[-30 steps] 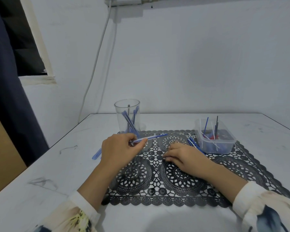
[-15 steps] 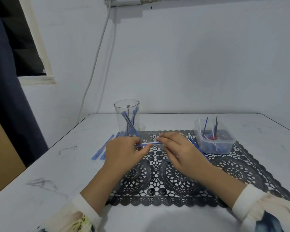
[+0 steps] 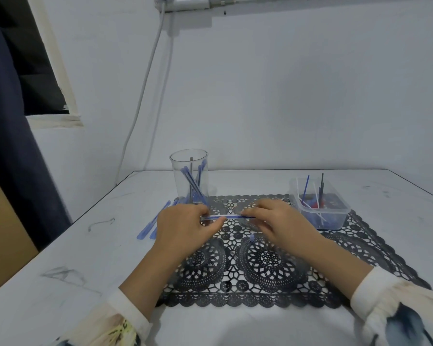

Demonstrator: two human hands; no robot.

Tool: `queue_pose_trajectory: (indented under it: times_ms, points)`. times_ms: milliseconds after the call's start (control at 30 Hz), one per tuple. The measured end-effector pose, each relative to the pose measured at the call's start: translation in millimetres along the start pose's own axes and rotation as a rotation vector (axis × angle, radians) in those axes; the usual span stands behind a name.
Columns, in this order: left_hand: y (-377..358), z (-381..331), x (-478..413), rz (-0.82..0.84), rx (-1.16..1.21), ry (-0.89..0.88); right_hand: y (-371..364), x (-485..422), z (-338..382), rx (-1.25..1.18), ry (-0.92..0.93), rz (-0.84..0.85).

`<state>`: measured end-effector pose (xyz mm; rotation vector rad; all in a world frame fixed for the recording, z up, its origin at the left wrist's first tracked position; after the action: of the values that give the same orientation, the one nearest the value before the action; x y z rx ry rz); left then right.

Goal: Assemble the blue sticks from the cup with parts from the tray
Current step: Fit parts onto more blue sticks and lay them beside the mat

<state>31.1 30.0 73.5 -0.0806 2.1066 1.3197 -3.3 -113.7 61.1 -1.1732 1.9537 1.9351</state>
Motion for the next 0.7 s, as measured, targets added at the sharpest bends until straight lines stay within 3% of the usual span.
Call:
queue_pose_trajectory:
  times_ms: [233, 367, 533, 700]
  points:
    - [1, 1, 0, -0.003, 0.021, 0.003, -8, -1, -28, -0.002, -0.102, 0.132]
    - [1, 3, -1, -0.001, 0.017, 0.021, -7, 0, -33, 0.092, -0.078, 0.131]
    - [-2, 5, -1, 0.006, 0.034, 0.031, 2, 2, -48, 0.139, -0.16, 0.072]
    - [-2, 6, -2, 0.006, 0.045, 0.031, -7, 10, -72, 0.159, -0.259, 0.116]
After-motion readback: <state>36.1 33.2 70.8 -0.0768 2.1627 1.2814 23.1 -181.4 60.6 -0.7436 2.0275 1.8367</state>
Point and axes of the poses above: each hand's wrist, its own x-axis away from the middle knuckle, its own y-axis out of the back of the hand, z = x × y, the point moved 10 cm from there along -x, towards the middle knuckle, and after that the axes turned 12 degrees about x, right-handed, at the moved point
